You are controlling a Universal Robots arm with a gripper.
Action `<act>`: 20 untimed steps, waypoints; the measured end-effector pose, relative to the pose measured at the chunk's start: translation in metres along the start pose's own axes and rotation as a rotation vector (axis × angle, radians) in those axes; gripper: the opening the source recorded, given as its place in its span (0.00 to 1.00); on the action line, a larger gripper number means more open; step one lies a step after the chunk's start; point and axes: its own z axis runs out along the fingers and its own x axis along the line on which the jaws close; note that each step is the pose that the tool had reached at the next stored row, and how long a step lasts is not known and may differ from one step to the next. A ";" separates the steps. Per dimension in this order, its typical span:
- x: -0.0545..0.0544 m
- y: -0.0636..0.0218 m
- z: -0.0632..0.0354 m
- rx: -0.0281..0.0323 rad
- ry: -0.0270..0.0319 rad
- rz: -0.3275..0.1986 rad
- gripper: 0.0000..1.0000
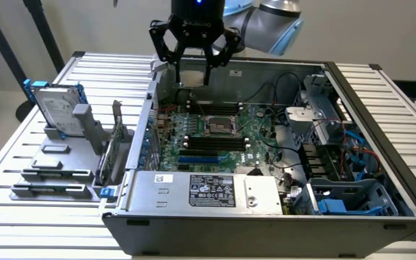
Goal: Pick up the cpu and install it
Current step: 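Pick up the cpu and move it towards the insertion slot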
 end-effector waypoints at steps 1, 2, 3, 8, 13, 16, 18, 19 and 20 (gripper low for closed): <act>-0.005 0.0021 0.0017 0.0001 0.0000 0.000 0.55; -0.010 0.0042 0.0034 0.0000 0.0000 0.000 0.55; -0.014 0.0062 0.0051 0.0000 0.0000 0.000 0.55; -0.035 0.0182 0.0137 -0.0001 0.0000 0.000 0.55; -0.046 0.0343 0.0228 0.0001 0.0000 0.000 0.55; -0.053 0.0437 0.0285 0.0000 0.0000 0.000 0.55; -0.056 0.0495 0.0322 0.0000 0.0000 0.000 0.55; -0.057 0.0521 0.0341 0.0001 0.0000 0.000 0.55; -0.058 0.0547 0.0360 0.0001 0.0000 0.000 0.55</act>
